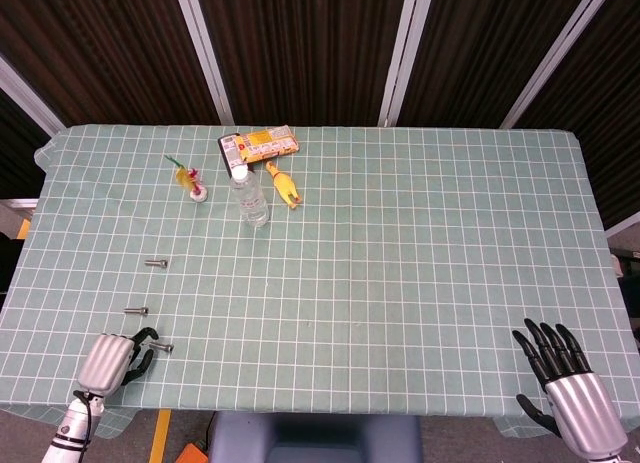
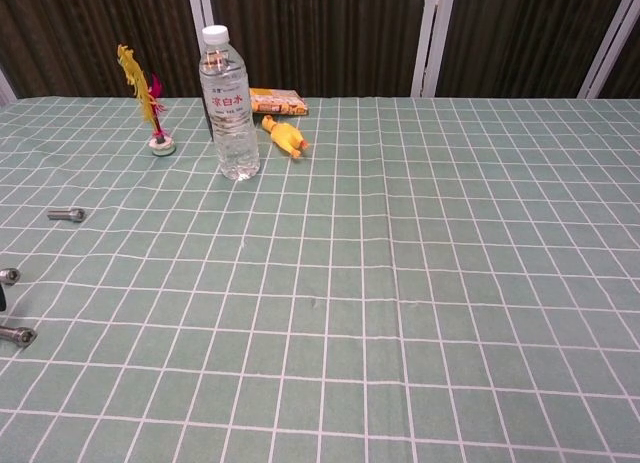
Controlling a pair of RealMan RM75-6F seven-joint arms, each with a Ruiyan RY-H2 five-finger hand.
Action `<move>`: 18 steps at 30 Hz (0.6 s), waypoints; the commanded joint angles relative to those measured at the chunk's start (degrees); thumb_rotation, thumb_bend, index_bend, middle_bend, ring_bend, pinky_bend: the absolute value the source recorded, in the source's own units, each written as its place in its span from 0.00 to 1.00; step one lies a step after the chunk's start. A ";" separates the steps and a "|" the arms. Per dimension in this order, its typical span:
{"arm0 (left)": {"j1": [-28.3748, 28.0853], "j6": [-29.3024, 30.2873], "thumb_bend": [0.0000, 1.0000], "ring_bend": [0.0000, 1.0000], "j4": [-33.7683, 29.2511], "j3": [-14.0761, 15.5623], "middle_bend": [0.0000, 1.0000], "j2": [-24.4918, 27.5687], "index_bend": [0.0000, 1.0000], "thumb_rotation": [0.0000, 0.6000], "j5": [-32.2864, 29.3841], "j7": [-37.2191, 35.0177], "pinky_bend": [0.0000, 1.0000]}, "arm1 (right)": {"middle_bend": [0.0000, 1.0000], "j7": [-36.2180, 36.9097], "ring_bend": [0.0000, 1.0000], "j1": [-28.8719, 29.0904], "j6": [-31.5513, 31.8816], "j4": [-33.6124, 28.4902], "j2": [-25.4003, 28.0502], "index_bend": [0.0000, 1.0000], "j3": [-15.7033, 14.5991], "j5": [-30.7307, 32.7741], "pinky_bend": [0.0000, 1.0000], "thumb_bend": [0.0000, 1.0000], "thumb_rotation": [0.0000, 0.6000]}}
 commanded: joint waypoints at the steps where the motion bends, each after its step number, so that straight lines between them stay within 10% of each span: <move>1: -0.25 -0.10 0.47 1.00 1.69 0.24 1.00 0.10 0.44 1.00 -0.19 -2.22 1.00 | 0.00 -0.18 0.00 -0.06 -0.02 -0.02 -0.10 0.00 -0.02 -0.03 0.00 0.28 1.00; 18: -1.05 -0.18 0.46 1.00 12.50 1.75 1.00 -4.57 0.45 1.00 0.28 -6.78 1.00 | 0.00 -0.11 0.00 -0.16 0.01 -0.01 -0.05 0.00 -0.06 -0.18 0.00 0.28 1.00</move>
